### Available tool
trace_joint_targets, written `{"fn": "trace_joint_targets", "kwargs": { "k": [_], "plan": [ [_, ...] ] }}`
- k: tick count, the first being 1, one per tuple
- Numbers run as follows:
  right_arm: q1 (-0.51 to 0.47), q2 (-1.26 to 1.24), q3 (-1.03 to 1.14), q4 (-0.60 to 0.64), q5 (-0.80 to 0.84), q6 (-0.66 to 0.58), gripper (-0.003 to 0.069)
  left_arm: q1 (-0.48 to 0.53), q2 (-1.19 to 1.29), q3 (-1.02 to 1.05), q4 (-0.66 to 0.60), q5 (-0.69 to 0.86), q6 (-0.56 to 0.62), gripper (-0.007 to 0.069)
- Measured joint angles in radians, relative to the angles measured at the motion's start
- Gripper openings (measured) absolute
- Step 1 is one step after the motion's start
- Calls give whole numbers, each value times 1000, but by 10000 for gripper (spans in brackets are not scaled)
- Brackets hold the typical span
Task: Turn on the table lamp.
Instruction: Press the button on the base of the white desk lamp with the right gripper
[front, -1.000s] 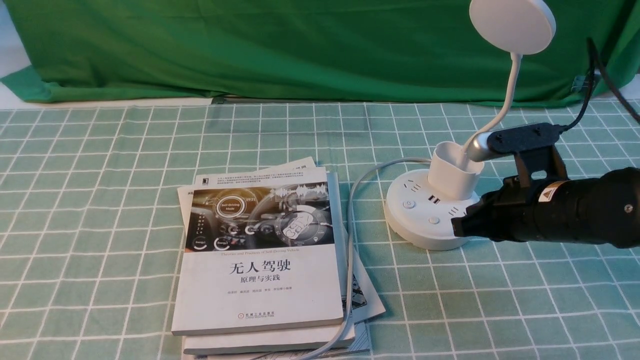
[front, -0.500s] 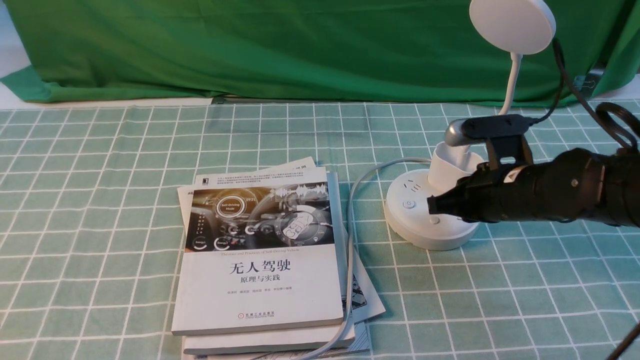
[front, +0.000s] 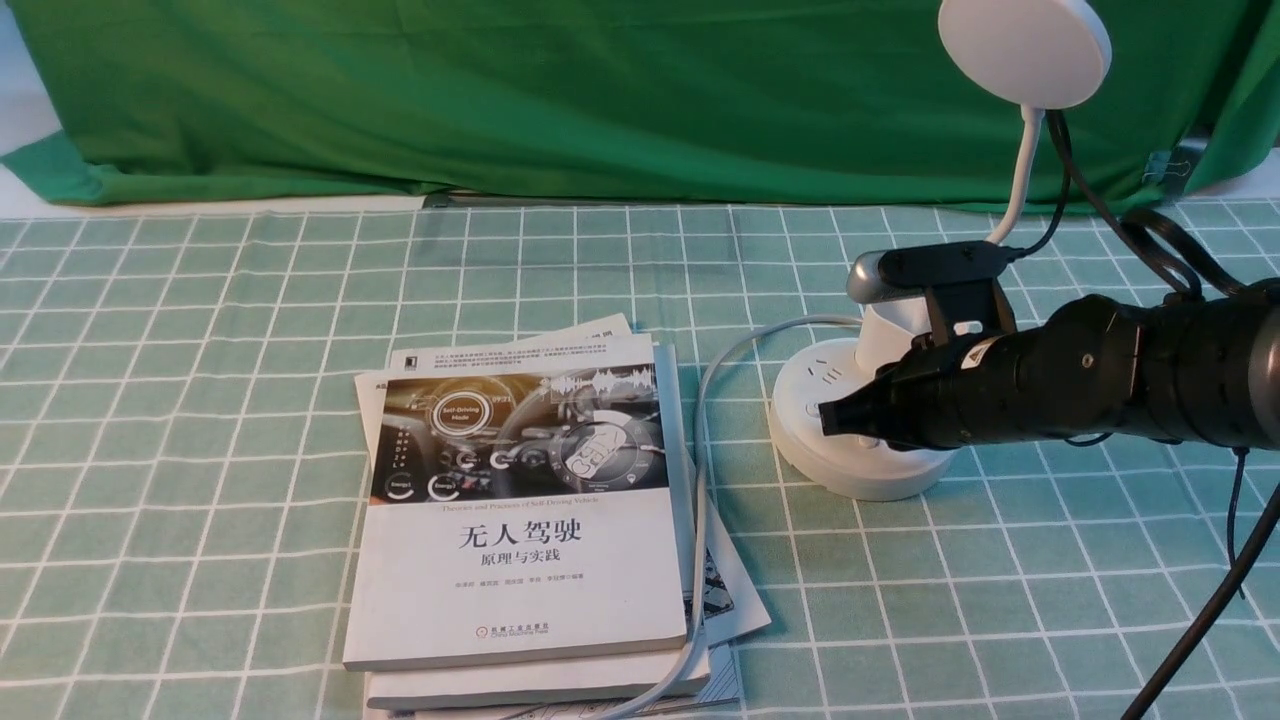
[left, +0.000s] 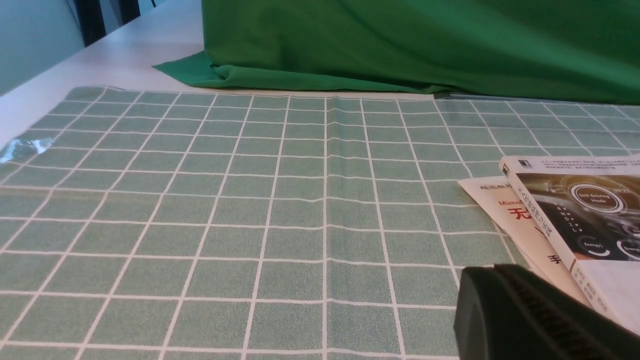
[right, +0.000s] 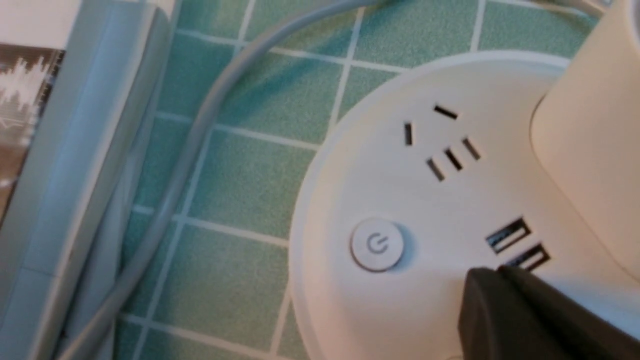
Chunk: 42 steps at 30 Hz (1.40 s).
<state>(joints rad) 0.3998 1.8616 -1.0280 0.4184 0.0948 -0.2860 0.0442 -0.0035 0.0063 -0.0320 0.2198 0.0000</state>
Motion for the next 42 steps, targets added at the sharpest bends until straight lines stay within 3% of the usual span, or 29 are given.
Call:
{"fn": "trace_joint_targets", "kwargs": {
  "k": [42],
  "plan": [
    [0, -8, -20, -26, 123, -51, 30, 0, 0, 0, 0, 0, 0, 21]
  ]
}}
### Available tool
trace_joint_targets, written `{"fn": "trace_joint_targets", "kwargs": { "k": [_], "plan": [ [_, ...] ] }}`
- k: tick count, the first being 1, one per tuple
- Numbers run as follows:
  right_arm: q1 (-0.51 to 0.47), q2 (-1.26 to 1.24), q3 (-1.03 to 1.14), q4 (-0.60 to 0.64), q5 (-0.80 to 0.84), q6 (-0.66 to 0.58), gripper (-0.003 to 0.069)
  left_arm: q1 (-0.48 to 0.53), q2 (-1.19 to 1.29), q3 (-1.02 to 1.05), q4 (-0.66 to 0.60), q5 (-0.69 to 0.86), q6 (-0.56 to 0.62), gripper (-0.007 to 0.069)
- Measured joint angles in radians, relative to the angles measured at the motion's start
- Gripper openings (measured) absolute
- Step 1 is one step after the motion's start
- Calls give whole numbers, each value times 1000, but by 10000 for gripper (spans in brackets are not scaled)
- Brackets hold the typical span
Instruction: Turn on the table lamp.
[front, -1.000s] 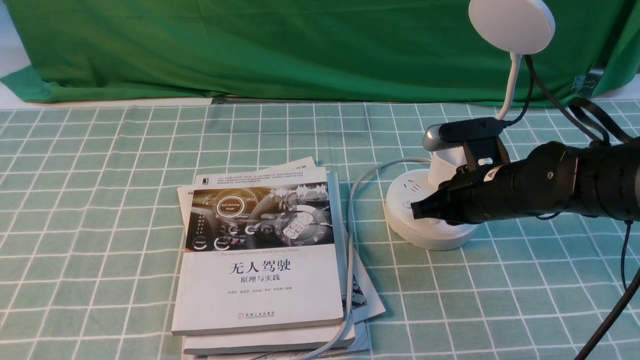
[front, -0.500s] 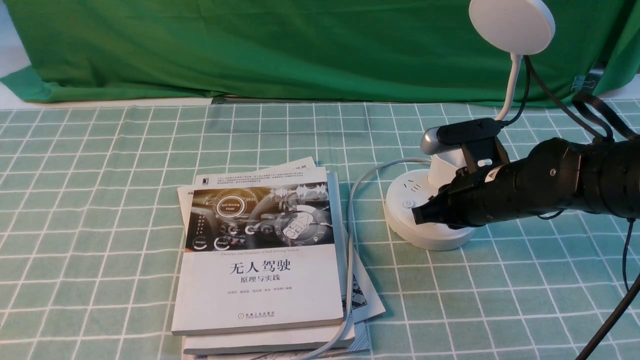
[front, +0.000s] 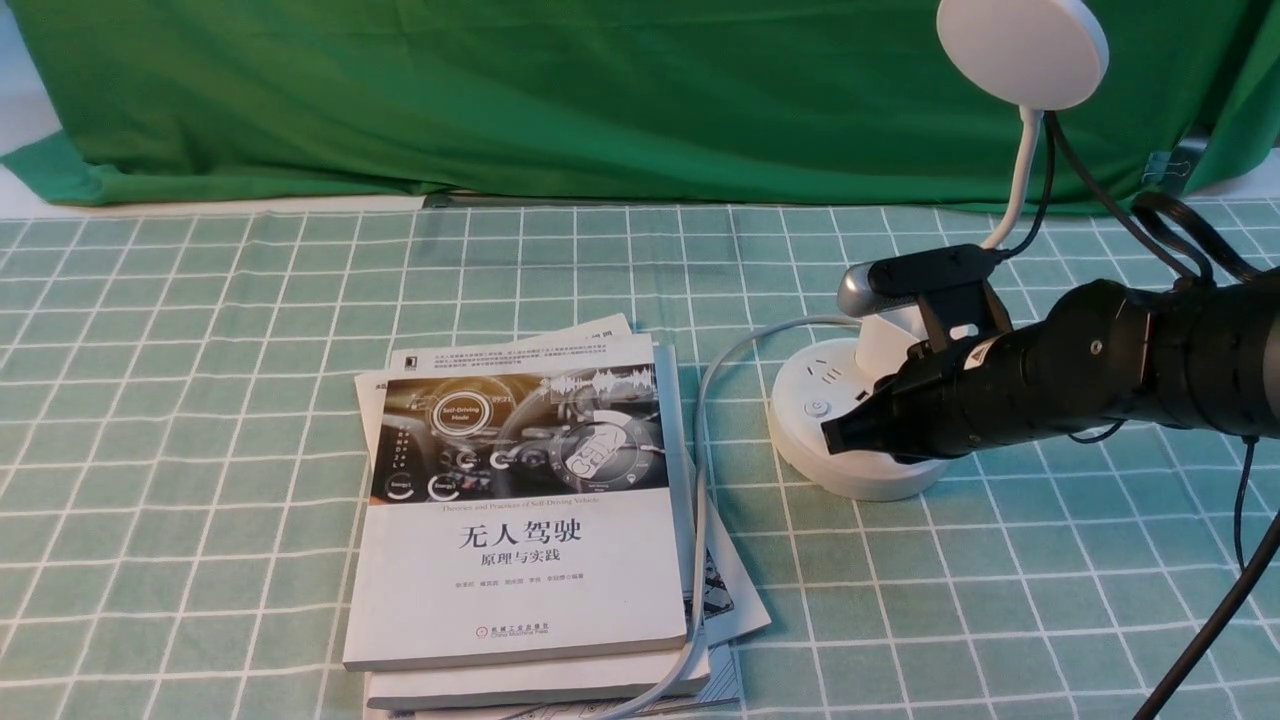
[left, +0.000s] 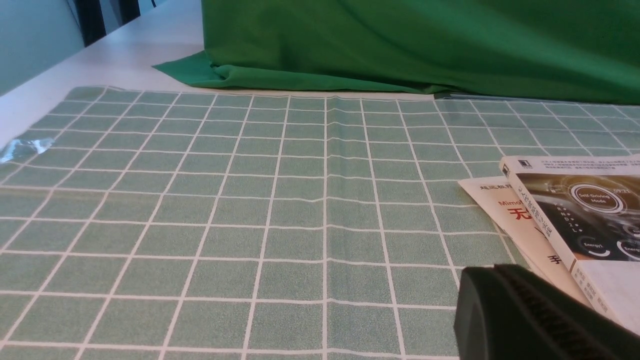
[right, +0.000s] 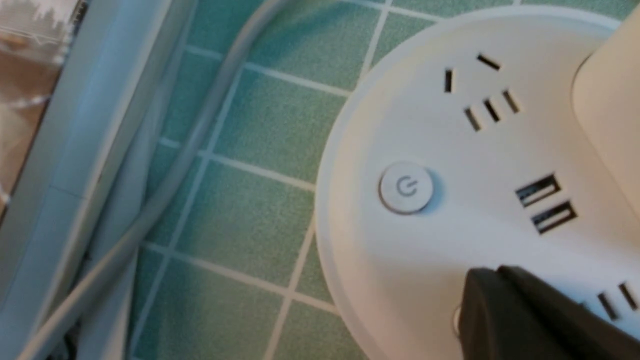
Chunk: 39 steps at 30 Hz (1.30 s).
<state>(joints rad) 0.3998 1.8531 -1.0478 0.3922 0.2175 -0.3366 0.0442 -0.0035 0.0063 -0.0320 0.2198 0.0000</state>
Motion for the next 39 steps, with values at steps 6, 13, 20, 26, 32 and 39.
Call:
{"fn": "trace_joint_targets", "kwargs": {
  "k": [6, 13, 20, 26, 32, 39],
  "plan": [
    [-1, 18, -12, 0, 16, -3, 31, 0, 0, 0, 0, 0, 0, 21],
    [-8, -38, 7, -4, 47, -3, 31, 0, 0, 0, 0, 0, 0, 21],
    [-45, -278, 125, -6, 63, 0, 34, 0, 0, 0, 0, 0, 0, 21],
    [-65, -515, 315, -6, 63, 26, 34, 0, 0, 0, 0, 0, 0, 21],
    [-65, -793, 470, -7, 45, 31, 38, 0, 0, 0, 0, 0, 0, 21],
    [-64, -1181, 491, -7, 49, 33, 48, 0, 0, 0, 0, 0, 0, 21]
  ]
}}
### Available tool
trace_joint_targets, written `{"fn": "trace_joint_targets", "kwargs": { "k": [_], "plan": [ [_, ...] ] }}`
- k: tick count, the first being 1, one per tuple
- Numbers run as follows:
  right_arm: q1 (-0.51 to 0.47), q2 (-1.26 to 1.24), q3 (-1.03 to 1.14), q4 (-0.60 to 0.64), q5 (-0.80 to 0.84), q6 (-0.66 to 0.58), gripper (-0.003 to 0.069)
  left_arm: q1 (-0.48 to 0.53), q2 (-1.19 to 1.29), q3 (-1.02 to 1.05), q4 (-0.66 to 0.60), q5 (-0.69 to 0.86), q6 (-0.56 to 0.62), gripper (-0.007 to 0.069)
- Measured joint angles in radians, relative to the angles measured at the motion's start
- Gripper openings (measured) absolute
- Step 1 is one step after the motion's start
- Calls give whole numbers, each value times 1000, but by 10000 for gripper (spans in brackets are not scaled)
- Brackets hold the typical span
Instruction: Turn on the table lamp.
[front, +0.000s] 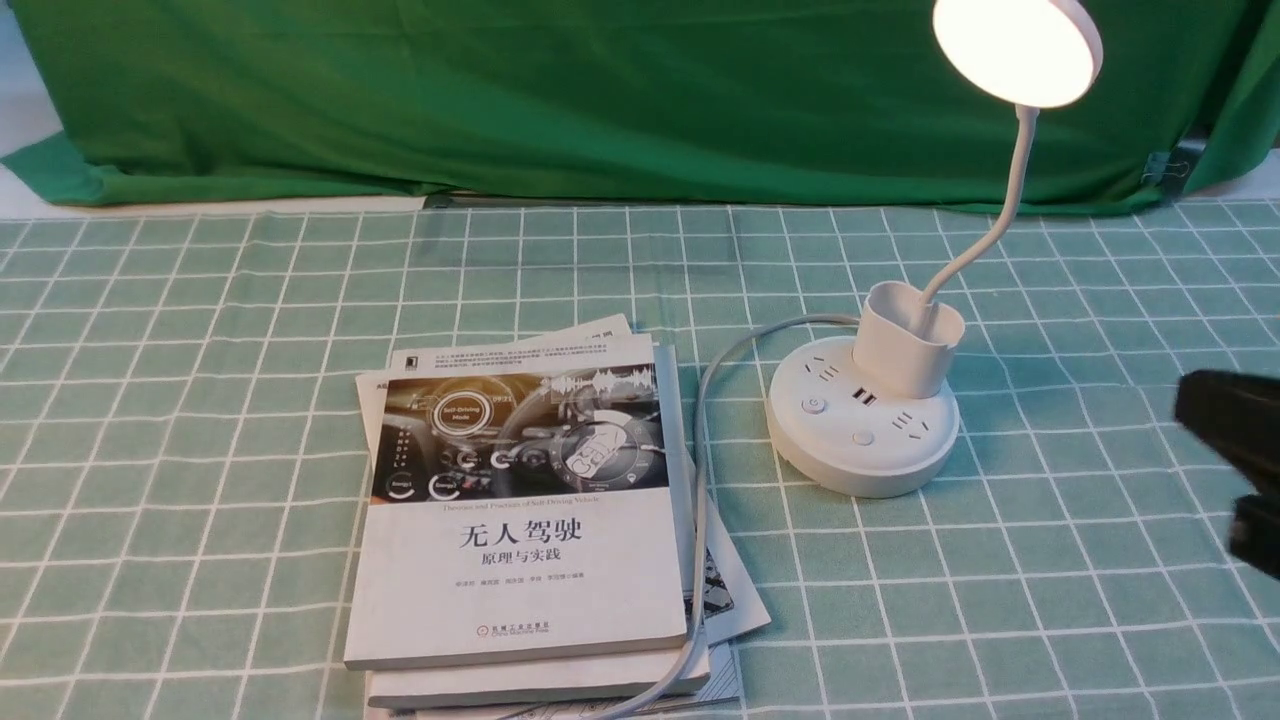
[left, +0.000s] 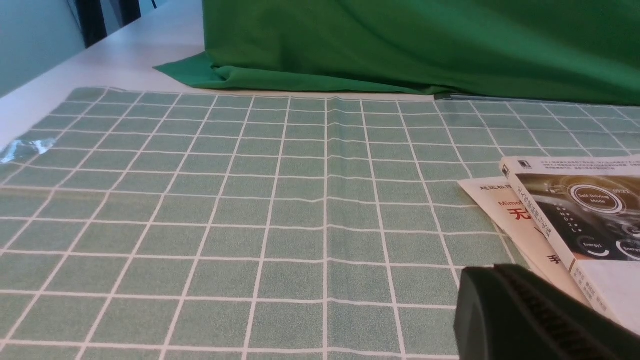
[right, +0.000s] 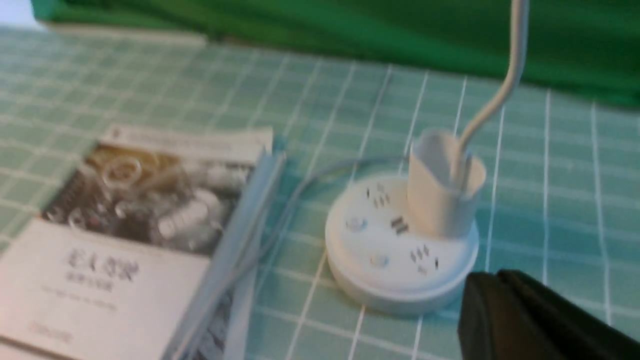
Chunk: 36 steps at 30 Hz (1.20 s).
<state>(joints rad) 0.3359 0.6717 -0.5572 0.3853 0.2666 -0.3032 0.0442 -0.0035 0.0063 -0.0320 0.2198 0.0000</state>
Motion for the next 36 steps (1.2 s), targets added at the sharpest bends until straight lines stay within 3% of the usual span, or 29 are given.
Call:
{"fn": "trace_joint_targets", "kwargs": {
  "k": [4, 11, 18, 21, 22, 25, 32, 36],
  "plan": [
    [0, -171, 1, -42, 16, 0, 56, 0, 0, 0, 0, 0, 0, 21],
    [0, -391, 16, -132, 188, -5, 73, 0, 0, 0, 0, 0, 0, 21],
    [0, -544, 132, -196, 116, 6, 95, 0, 0, 0, 0, 0, 0, 21],
    [-7, -594, 217, -247, 22, 64, 106, 0, 0, 0, 0, 0, 0, 21],
    [-28, -623, 275, -318, -25, 134, 110, 0, 0, 0, 0, 0, 0, 21],
    [-122, -667, 367, -378, -74, 254, 118, 0, 0, 0, 0, 0, 0, 21],
    [-388, -668, 522, -399, -145, 324, 136, 0, 0, 0, 0, 0, 0, 21],
    [-429, -668, 560, -399, -181, 340, 142, 0, 0, 0, 0, 0, 0, 21]
  ]
}}
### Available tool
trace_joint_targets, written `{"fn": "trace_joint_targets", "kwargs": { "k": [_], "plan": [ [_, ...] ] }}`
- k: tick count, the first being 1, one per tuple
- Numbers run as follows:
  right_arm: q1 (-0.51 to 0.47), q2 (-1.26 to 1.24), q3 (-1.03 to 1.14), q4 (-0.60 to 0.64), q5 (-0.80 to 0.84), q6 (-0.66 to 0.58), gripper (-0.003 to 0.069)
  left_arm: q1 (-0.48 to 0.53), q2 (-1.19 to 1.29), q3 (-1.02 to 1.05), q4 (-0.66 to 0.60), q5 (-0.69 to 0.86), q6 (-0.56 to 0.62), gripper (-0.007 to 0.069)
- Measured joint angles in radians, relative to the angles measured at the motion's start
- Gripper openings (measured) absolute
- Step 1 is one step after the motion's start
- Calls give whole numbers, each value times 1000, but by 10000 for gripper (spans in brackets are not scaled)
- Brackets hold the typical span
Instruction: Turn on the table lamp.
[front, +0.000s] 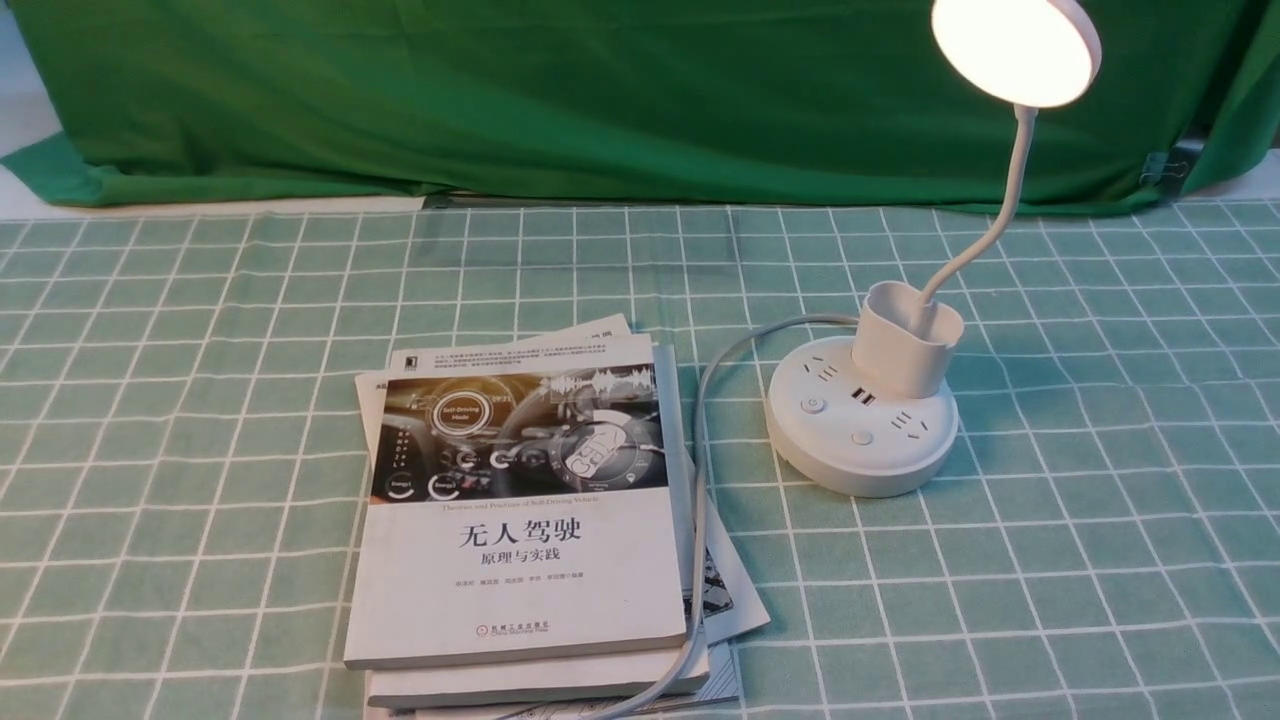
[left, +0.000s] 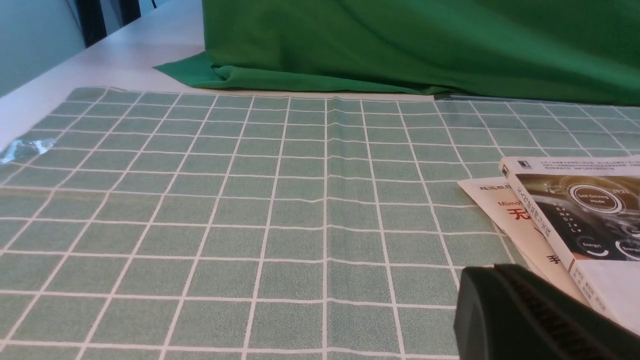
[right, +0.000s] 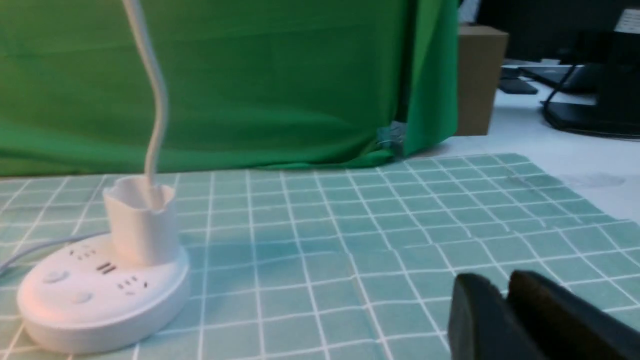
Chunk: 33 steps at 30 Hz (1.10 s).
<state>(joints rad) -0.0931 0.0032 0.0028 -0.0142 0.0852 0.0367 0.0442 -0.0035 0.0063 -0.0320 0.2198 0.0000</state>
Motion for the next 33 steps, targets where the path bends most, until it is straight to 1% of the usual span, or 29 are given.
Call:
{"fn": "trace_joint_targets", "kwargs": {
  "k": [3, 8, 12, 22, 33],
  "plan": [
    [10, 0, 2, -1, 20, 19, 148, 0, 0, 0, 0, 0, 0, 21],
    [90, 0, 7, -6, 96, 55, 167, 0, 0, 0, 0, 0, 0, 21],
    [128, -1, 7, -27, 122, 77, 185, 0, 0, 0, 0, 0, 0, 21],
    [132, -1, 7, -30, 144, 77, 218, 0, 0, 0, 0, 0, 0, 21],
    [132, -1, 7, -32, 146, 77, 233, 0, 0, 0, 0, 0, 0, 21]
  ]
}}
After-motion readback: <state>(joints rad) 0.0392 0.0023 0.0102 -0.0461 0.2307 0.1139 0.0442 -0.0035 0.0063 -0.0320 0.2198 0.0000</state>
